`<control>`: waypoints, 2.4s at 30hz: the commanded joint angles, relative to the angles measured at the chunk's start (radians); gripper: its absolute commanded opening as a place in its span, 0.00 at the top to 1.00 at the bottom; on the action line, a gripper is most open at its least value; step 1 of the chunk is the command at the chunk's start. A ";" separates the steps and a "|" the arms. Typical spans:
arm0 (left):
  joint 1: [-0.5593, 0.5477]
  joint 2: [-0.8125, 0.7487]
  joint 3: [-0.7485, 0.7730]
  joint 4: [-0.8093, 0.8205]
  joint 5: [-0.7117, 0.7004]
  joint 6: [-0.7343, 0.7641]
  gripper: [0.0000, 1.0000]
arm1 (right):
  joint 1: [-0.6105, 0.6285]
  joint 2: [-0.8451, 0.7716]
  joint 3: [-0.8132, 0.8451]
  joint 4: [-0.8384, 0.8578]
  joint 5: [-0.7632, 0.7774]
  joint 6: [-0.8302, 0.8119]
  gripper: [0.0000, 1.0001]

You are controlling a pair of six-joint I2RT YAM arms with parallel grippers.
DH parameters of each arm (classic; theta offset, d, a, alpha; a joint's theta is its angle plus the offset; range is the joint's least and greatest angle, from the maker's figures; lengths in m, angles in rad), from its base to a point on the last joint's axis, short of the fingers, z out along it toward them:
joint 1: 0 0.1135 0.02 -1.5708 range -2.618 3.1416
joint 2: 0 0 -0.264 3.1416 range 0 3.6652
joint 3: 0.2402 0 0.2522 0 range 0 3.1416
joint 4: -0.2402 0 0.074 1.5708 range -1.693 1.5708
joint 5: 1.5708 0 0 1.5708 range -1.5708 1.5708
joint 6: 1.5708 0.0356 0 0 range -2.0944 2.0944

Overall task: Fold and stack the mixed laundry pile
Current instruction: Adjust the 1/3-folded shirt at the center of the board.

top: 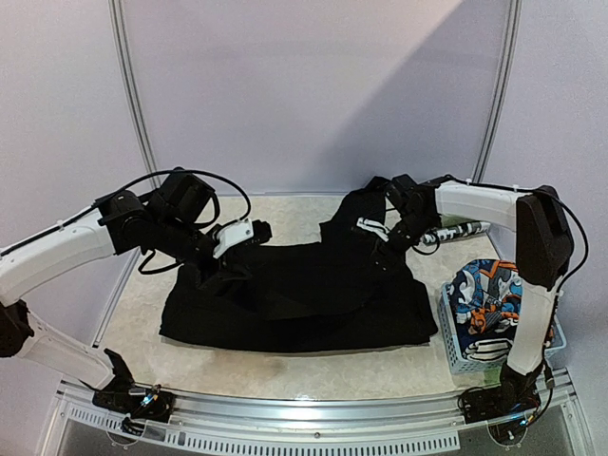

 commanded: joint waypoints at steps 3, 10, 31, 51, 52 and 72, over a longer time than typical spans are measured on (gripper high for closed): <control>0.034 0.055 -0.016 0.017 -0.215 0.238 1.00 | 0.050 0.051 0.020 0.005 -0.030 -0.010 0.42; 0.034 0.001 -0.054 0.048 -0.080 0.229 0.91 | 0.077 0.119 0.044 0.001 -0.014 -0.001 0.42; -0.090 -0.436 -0.483 -0.020 -0.699 -1.637 0.47 | 0.093 0.151 0.052 0.035 0.021 0.035 0.42; -0.226 -0.273 -0.780 0.432 -0.855 -2.167 0.40 | 0.094 0.102 0.028 0.031 -0.006 0.028 0.42; -0.222 -0.260 -0.791 0.457 -0.851 -2.171 0.41 | 0.094 0.102 0.026 0.029 -0.007 0.027 0.42; -0.171 -0.100 -0.880 0.735 -0.780 -2.188 0.54 | 0.094 0.087 0.009 0.028 -0.011 0.021 0.43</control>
